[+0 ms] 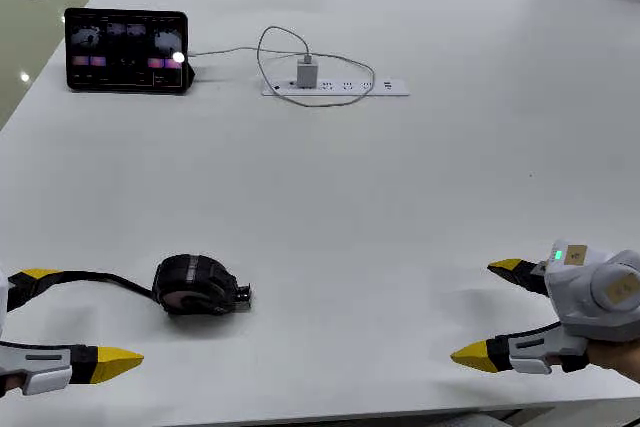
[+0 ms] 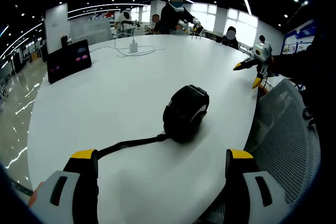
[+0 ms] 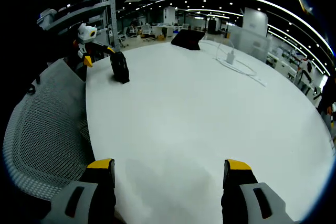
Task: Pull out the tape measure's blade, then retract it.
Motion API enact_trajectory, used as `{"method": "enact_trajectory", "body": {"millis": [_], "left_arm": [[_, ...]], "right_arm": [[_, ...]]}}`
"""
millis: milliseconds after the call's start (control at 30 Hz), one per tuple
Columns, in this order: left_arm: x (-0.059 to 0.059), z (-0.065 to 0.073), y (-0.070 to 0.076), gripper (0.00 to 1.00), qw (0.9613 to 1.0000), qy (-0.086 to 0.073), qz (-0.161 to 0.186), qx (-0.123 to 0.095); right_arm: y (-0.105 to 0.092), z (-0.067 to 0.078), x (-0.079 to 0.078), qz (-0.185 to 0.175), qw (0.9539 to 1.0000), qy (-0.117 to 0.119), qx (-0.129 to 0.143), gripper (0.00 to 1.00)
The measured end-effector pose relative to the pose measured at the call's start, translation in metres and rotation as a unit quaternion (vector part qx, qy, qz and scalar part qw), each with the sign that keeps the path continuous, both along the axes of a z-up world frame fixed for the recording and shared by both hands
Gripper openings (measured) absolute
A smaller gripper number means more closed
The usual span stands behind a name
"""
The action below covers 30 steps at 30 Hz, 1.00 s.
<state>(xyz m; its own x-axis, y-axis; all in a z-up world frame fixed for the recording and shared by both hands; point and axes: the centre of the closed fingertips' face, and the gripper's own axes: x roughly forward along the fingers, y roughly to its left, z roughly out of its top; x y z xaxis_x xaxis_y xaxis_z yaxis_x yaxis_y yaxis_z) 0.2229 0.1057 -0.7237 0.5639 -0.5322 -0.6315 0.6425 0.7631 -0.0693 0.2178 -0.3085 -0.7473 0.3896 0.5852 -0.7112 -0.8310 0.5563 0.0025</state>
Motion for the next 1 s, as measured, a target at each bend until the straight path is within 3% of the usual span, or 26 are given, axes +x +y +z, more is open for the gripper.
{"method": "enact_trajectory", "body": {"millis": [67,133,333,433,567,700,767,1000], "left_arm": [[0.000,0.001,-0.001,0.99,1.0000,-0.003,-0.001,0.003],[0.000,0.001,-0.001,0.99,1.0000,-0.004,-0.005,0.005],[-0.001,-0.001,-0.003,0.99,0.9999,0.002,-0.007,0.007],[0.003,0.002,0.000,0.99,0.9998,-0.015,-0.001,0.014],[0.003,0.002,0.002,0.99,0.9999,-0.012,0.002,0.011],[-0.002,0.002,-0.002,0.99,1.0000,0.004,-0.003,-0.005],[0.000,0.002,0.000,0.99,1.0000,-0.001,-0.001,-0.001],[-0.001,0.001,0.002,0.99,1.0000,0.000,0.003,0.003]], "right_arm": [[-0.004,0.004,0.001,-0.009,0.9999,-0.007,0.008,0.90],[-0.005,0.008,-0.003,-0.020,0.9996,0.002,0.020,0.94],[-0.017,0.012,-0.004,-0.035,0.9991,0.002,0.025,0.99],[-0.019,0.014,-0.006,-0.034,0.9990,0.000,0.031,0.99],[-0.019,0.008,-0.011,-0.023,0.9996,0.002,0.013,0.99],[-0.014,0.009,-0.012,-0.022,0.9996,0.005,0.016,0.99],[-0.014,0.008,-0.012,-0.020,0.9997,0.005,0.016,0.99],[-0.012,0.006,-0.013,-0.016,0.9997,0.008,0.017,0.99]]}}
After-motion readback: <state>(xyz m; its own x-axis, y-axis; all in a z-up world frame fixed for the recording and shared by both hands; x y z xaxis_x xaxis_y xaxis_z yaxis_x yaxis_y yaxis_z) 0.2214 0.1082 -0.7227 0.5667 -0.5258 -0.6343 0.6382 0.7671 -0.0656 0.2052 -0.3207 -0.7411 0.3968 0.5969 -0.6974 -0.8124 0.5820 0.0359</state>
